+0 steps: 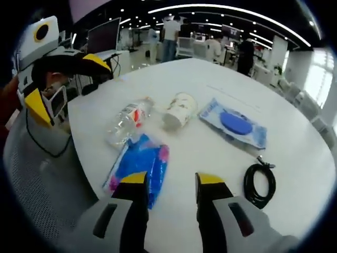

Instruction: Arrange the tabletop items into an orderly group along one side of the table until the central work area is clear of visible clutter.

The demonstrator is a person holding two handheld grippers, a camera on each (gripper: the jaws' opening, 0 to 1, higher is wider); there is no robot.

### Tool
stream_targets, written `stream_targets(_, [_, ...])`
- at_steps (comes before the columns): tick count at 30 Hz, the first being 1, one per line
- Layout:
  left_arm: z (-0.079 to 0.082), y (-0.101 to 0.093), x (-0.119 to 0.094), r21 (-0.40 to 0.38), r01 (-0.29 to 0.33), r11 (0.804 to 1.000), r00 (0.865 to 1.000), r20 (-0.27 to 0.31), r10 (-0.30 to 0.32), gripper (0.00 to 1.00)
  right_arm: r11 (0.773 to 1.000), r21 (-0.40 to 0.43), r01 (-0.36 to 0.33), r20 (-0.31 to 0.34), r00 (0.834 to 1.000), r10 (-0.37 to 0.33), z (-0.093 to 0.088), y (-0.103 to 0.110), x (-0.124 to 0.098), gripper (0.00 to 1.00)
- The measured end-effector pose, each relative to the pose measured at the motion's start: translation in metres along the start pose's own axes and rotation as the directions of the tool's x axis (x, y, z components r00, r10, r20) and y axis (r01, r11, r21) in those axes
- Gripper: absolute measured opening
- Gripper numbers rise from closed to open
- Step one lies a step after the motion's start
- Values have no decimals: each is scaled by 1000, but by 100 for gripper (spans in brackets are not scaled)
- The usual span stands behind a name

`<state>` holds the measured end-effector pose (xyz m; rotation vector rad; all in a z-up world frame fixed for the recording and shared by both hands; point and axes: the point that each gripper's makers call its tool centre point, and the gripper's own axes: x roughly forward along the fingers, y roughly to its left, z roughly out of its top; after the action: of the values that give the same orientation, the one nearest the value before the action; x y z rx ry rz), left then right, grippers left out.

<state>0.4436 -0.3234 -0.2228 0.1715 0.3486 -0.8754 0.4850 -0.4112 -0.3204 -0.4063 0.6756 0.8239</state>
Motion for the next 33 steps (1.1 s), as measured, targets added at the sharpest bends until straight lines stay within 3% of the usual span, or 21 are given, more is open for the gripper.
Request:
stream_targets(7, [-1, 8, -23, -50, -19, 999, 999, 48, 22, 60, 1000, -5, -10, -16, 1000, 10, -3, 16, -3, 35])
stream_targets(15, [-9, 1, -36, -101, -10, 995, 997, 81, 18, 67, 998, -20, -58, -62, 997, 56, -13, 42, 1, 35])
stream_targets(33, [-27, -1, -36, -154, -7, 988, 996, 84, 21, 73, 988, -37, -148, -133, 981, 142, -19, 73, 27, 33])
